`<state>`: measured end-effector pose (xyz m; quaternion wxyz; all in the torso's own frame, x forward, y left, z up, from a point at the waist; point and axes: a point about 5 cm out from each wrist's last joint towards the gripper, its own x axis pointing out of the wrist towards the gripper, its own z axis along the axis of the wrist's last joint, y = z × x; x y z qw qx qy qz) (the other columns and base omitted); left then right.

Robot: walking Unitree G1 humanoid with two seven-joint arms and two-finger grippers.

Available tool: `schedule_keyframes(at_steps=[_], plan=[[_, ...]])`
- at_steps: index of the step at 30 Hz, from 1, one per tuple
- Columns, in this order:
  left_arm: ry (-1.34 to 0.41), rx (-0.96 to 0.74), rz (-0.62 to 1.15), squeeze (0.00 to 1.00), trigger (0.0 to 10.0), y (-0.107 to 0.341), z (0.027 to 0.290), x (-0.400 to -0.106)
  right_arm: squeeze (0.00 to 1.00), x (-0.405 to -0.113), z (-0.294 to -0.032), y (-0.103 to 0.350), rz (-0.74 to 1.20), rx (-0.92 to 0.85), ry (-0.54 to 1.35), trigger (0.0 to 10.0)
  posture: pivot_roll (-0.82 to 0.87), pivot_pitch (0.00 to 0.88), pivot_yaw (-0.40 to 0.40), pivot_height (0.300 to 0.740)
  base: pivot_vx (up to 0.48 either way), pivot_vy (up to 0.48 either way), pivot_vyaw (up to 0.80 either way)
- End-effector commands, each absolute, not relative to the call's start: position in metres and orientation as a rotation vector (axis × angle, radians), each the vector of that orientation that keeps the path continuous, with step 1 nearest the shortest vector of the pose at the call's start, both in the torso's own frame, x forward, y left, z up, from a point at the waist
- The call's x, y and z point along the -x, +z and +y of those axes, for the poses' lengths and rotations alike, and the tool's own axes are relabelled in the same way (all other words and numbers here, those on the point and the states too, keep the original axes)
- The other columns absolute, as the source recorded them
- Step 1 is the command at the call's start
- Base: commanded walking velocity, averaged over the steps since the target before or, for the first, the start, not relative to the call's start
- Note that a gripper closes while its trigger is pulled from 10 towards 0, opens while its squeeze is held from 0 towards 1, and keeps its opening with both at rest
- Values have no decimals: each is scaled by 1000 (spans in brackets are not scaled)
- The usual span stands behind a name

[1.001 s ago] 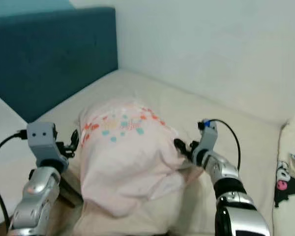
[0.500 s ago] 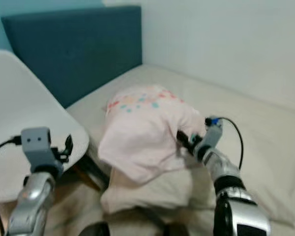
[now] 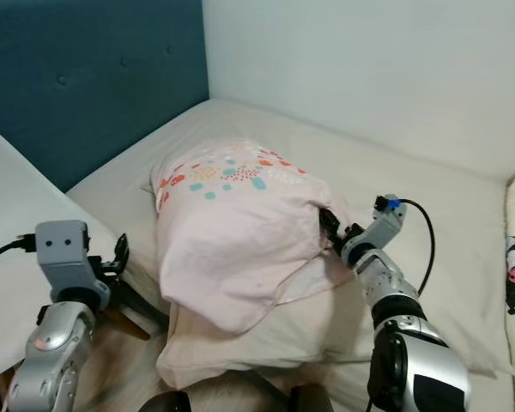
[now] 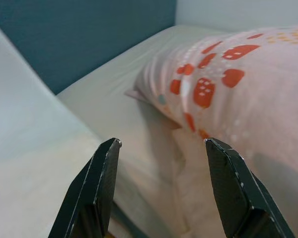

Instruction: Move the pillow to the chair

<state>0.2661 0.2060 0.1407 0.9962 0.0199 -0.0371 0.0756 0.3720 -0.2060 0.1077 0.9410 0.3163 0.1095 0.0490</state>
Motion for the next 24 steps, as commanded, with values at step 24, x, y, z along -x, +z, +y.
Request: schedule_keyframes(at_steps=[24], plan=[[141, -334, -147, 0, 10000, 179, 230, -257, 0, -385, -168, 117, 291, -726, 162, 10000, 69, 0, -64, 600, 0, 0, 0]])
